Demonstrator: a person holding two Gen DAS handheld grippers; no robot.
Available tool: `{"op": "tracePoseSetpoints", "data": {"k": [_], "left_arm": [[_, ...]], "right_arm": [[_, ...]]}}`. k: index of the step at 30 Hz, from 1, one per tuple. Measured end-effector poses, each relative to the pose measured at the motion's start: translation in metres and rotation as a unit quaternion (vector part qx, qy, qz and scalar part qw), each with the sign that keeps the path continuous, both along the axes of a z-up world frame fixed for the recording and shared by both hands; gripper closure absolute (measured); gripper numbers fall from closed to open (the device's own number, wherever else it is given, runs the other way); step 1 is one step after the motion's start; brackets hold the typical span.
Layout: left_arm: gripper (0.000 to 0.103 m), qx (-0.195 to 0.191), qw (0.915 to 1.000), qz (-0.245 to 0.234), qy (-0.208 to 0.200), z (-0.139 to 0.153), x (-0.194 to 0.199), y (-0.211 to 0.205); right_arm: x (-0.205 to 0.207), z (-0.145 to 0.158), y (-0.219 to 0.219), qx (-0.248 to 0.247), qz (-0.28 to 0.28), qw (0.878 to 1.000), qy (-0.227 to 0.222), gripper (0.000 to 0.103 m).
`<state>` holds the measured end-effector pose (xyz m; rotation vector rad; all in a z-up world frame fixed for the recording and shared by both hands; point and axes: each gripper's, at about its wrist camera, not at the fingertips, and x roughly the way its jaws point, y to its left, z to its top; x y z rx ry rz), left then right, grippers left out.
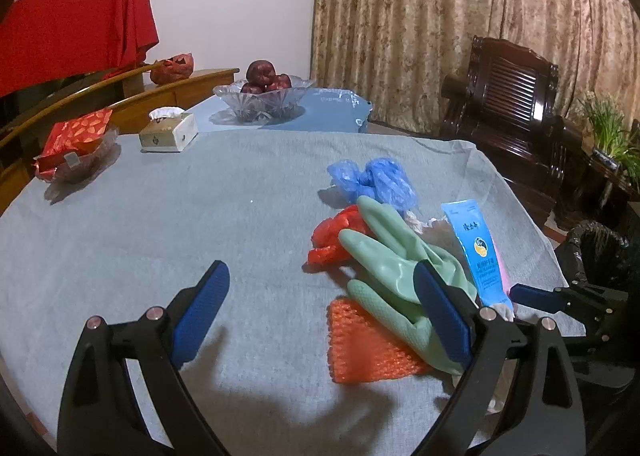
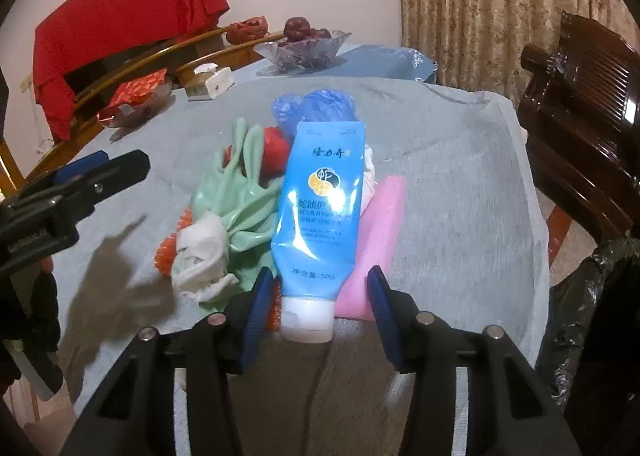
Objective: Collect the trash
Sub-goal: 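Move both tools back over the trash pile and grasp the blue tube with the right gripper, then grasp the green rubber glove with the left gripper while the right gripper holds the blue tube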
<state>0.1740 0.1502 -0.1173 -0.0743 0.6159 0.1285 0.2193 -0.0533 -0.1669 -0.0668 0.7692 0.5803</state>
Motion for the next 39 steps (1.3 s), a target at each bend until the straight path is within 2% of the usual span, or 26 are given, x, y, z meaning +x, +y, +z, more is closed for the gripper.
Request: {"op": "tracePoseSetpoints", "data": {"k": [3, 10, 17, 22, 27, 37, 38, 39], "left_arm": [[0.012, 0.000, 1.0000, -0.003, 0.000, 0.001, -0.002, -0.002], [0.012, 0.002, 1.0000, -0.005, -0.001, 0.005, -0.002, -0.004], [0.013, 0.002, 0.9999, -0.012, 0.000, 0.006, -0.002, -0.010], [0.012, 0.000, 0.9998, -0.018, 0.000, 0.006, -0.002, -0.016], [0.012, 0.001, 0.9997, -0.024, 0.003, 0.005, -0.002, -0.020], [0.013, -0.002, 0.9992, -0.041, 0.000, 0.005, -0.004, -0.035], [0.015, -0.003, 0.9991, -0.043, 0.001, 0.004, -0.004, -0.038], [0.022, -0.005, 0.9989, -0.046, 0.002, 0.004, -0.003, -0.040]], "right_arm": [[0.003, -0.001, 0.001, 0.009, -0.002, 1.000, 0.006, 0.063], [-0.003, 0.004, -0.005, 0.009, -0.011, 1.000, 0.003, 0.065], [-0.015, 0.013, -0.034, -0.002, -0.043, 0.999, -0.001, 0.066], [-0.009, 0.000, -0.050, -0.026, -0.073, 0.997, 0.019, 0.067], [-0.004, -0.012, -0.054, -0.022, -0.081, 0.996, 0.036, 0.066], [0.000, -0.015, -0.045, -0.044, -0.080, 0.996, 0.025, 0.065], [-0.001, -0.015, -0.044, -0.048, -0.079, 0.995, 0.022, 0.065], [-0.003, -0.013, -0.042, -0.059, -0.076, 0.995, 0.015, 0.065]]}}
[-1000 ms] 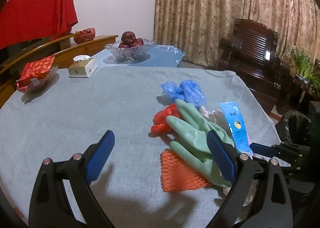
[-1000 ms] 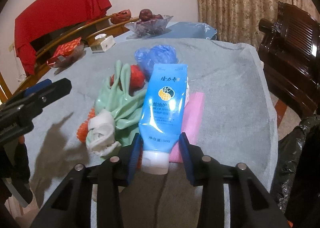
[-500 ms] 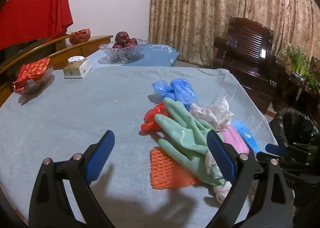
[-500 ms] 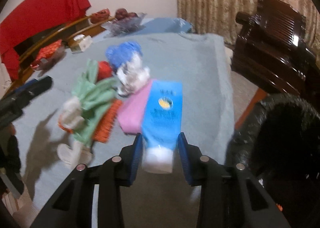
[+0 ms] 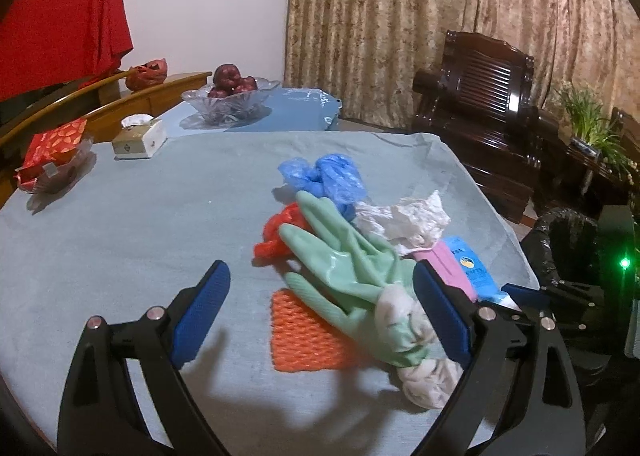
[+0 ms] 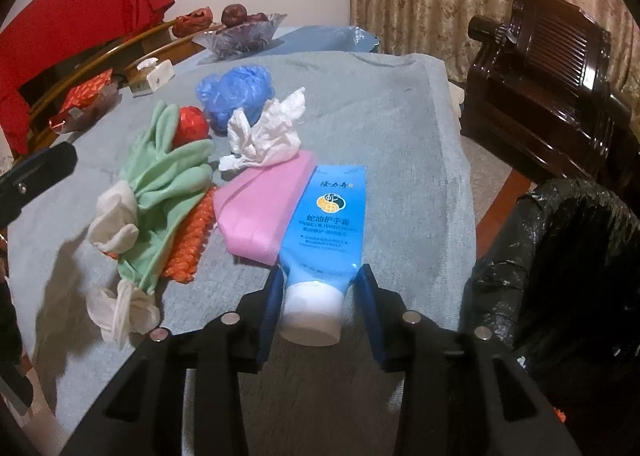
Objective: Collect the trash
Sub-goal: 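Grasp the green rubber glove with the left gripper while the right gripper holds the blue tube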
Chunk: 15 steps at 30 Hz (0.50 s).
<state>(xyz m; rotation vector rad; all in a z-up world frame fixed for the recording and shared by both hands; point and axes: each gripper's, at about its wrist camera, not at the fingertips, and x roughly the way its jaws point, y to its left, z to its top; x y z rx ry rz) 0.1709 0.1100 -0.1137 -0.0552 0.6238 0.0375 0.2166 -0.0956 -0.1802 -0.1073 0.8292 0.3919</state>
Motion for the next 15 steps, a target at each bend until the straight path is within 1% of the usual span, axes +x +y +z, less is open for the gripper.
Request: {"op": "tracePoseSetpoints", "data": {"k": [1, 4, 5, 6, 7, 9, 10, 11, 13, 15], "left_arm": [[0.025, -0.003, 1.0000, -0.005, 0.003, -0.001, 0.001, -0.003], [0.030, -0.009, 0.9995, -0.026, 0.015, -0.006, 0.006, -0.013], [0.034, -0.011, 0.9992, -0.033, 0.019, -0.008, 0.007, -0.016], [0.041, -0.014, 0.9988, -0.040, 0.024, -0.011, 0.009, -0.019], [0.045, -0.016, 0.9986, -0.043, 0.028, -0.013, 0.010, -0.021], [0.067, -0.024, 0.9971, -0.058, 0.042, -0.020, 0.014, -0.025], [0.071, -0.027, 0.9964, -0.065, 0.047, -0.023, 0.015, -0.027], [0.080, -0.029, 0.9956, -0.073, 0.050, -0.026, 0.016, -0.029], [0.082, -0.025, 0.9951, -0.082, 0.050, -0.027, 0.015, -0.033], [0.087, -0.037, 0.9948, -0.080, 0.052, -0.025, 0.015, -0.031]], "right_arm": [[-0.001, 0.001, 0.001, -0.005, 0.003, 1.000, -0.004, 0.065], [-0.003, 0.005, 0.000, 0.002, 0.006, 1.000, -0.008, 0.065], [-0.003, 0.006, 0.000, 0.003, 0.005, 1.000, -0.009, 0.065], [-0.003, 0.008, 0.000, 0.003, 0.005, 1.000, -0.010, 0.065], [-0.003, 0.010, -0.001, 0.005, 0.004, 1.000, -0.012, 0.065], [-0.003, 0.013, -0.003, 0.007, 0.003, 1.000, -0.014, 0.066], [-0.002, 0.014, -0.003, 0.008, 0.004, 1.000, -0.016, 0.066], [-0.003, 0.016, -0.003, 0.009, 0.004, 1.000, -0.017, 0.066], [-0.003, 0.017, -0.002, 0.010, 0.007, 1.000, -0.018, 0.066], [-0.003, 0.017, 0.000, 0.012, 0.011, 1.000, -0.018, 0.066]]}}
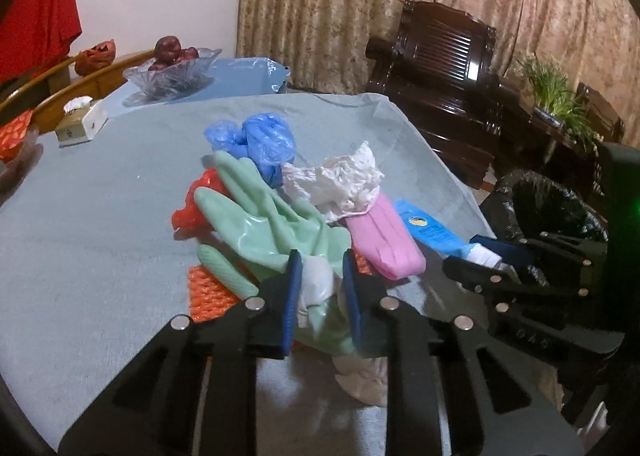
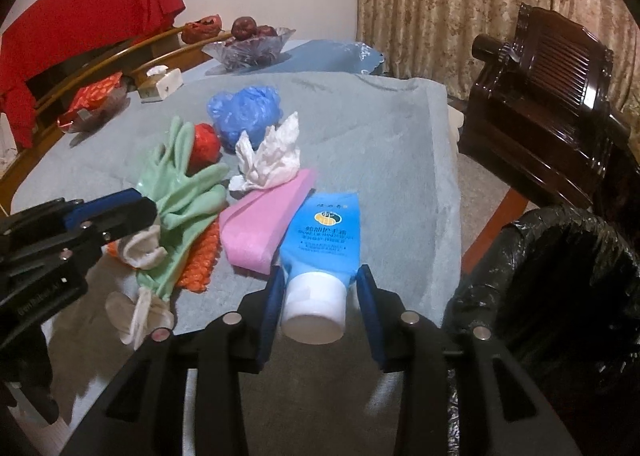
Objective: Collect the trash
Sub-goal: 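Grasp the green rubber glove with the left gripper while the right gripper holds the blue tube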
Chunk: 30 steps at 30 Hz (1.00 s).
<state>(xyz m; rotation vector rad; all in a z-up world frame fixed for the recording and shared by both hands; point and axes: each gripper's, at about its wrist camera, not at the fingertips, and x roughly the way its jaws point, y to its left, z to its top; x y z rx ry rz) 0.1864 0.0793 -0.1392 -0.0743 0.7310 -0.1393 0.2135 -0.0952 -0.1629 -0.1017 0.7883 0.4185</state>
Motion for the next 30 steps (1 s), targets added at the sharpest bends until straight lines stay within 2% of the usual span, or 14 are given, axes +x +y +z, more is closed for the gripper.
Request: {"op": "tracePoseSetpoints", "data": {"k": [5, 10, 13, 16, 18, 23, 26, 28, 29, 30], "left_arm": [[0.094, -0.006, 1.0000, 0.007, -0.001, 0.005, -0.007, 0.015], [0.095, -0.005, 0.9997, 0.022, 0.007, 0.005, -0.015, 0.034], [0.094, -0.006, 0.9998, 0.013, 0.013, 0.003, -0.015, 0.035], [0.082, -0.018, 0.9996, 0.016, 0.015, 0.005, -0.012, 0.034], [0.059, -0.023, 0.9993, 0.023, 0.017, 0.005, -0.010, 0.035], [0.048, -0.035, 0.9980, 0.041, 0.034, -0.001, -0.005, 0.038], [0.045, -0.031, 0.9980, 0.046, 0.029, 0.001, -0.007, 0.039], [0.046, -0.024, 0.9982, 0.045, 0.032, 0.000, -0.006, 0.036], [0.052, -0.020, 0.9981, 0.047, 0.035, -0.001, -0.005, 0.036], [0.067, -0.021, 0.9981, 0.043, 0.039, -0.002, -0.004, 0.035]], "right_arm": [[-0.002, -0.006, 0.012, 0.005, 0.015, 1.000, 0.014, 0.066], [-0.004, -0.014, 0.026, -0.009, 0.029, 0.999, 0.020, 0.066], [-0.002, -0.018, 0.028, -0.013, 0.024, 0.999, 0.025, 0.065], [0.002, -0.019, 0.029, -0.018, 0.021, 0.999, 0.027, 0.063], [0.004, -0.021, 0.031, -0.018, 0.019, 0.999, 0.030, 0.062], [0.009, -0.022, 0.030, -0.012, 0.016, 0.999, 0.035, 0.058], [0.009, -0.022, 0.031, -0.016, 0.018, 0.999, 0.033, 0.059], [0.009, -0.022, 0.030, -0.016, 0.017, 0.999, 0.033, 0.063], [0.009, -0.022, 0.029, -0.014, 0.017, 0.999, 0.033, 0.063], [0.010, -0.021, 0.029, -0.013, 0.017, 0.999, 0.034, 0.063]]}}
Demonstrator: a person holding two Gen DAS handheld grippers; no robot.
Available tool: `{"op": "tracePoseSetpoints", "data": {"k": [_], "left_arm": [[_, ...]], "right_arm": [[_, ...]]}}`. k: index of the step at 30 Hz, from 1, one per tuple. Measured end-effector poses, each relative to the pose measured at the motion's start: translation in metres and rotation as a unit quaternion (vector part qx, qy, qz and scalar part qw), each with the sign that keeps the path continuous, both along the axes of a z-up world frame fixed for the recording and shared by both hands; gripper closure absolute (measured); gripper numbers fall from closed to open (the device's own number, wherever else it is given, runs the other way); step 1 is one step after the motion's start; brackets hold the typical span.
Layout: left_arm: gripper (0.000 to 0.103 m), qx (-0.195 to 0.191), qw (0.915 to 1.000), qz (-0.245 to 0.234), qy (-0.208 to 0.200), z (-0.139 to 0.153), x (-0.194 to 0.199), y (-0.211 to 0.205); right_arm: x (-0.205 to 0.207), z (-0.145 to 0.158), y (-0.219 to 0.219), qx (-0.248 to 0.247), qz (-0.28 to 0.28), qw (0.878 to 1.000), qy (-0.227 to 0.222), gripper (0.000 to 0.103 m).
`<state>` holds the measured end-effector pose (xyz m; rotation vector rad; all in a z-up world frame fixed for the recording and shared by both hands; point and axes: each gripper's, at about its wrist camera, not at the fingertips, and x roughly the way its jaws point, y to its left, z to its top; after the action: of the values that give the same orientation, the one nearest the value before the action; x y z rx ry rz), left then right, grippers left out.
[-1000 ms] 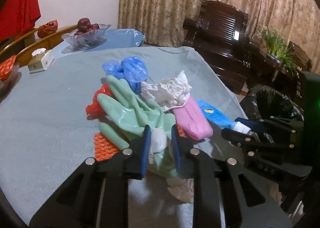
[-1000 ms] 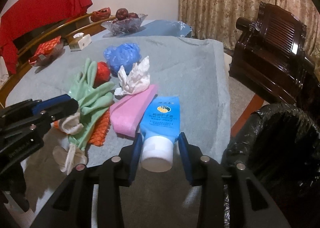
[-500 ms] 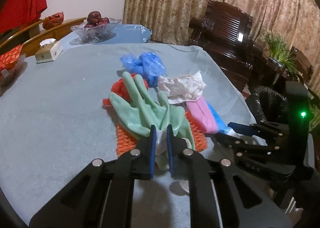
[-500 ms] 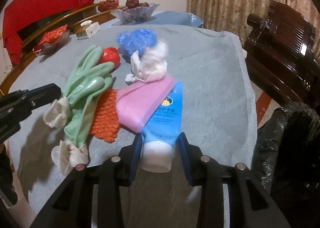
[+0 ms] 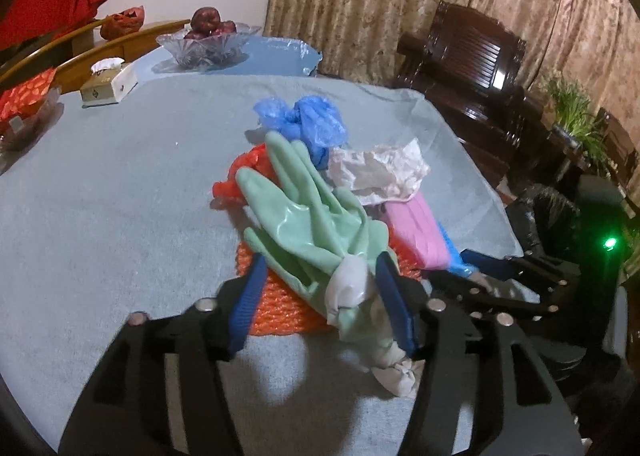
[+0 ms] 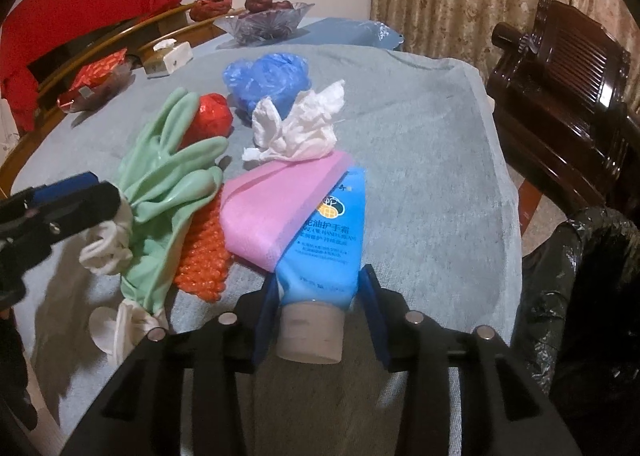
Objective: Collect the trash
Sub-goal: 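Grasp the green rubber glove with the left gripper while the right gripper holds the blue tube, then carry the glove and blue tube over the bin and open both grippers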
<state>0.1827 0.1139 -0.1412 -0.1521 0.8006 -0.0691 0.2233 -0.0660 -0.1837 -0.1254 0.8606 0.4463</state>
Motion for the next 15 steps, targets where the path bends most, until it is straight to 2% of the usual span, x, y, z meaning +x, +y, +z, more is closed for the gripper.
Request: {"op": "tracePoseSetpoints", "data": {"k": [2, 7, 13, 15], "left_arm": [[0.084, -0.004, 0.9999, -0.015, 0.001, -0.001, 0.002, -0.002], [0.087, -0.008, 0.9998, -0.017, -0.008, 0.005, -0.002, -0.002], [0.090, -0.011, 0.9989, -0.018, -0.041, 0.029, -0.010, 0.002], [0.096, -0.013, 0.9981, -0.023, -0.055, 0.040, -0.014, -0.001]], "right_arm": [[-0.002, 0.003, -0.002, 0.000, -0.003, 1.000, -0.003, 0.063], [-0.012, 0.021, -0.009, -0.003, -0.014, 0.999, -0.033, 0.064], [-0.024, 0.047, -0.023, 0.009, -0.027, 0.998, -0.062, 0.064], [-0.027, 0.055, -0.025, 0.012, -0.029, 0.997, -0.069, 0.064]]}}
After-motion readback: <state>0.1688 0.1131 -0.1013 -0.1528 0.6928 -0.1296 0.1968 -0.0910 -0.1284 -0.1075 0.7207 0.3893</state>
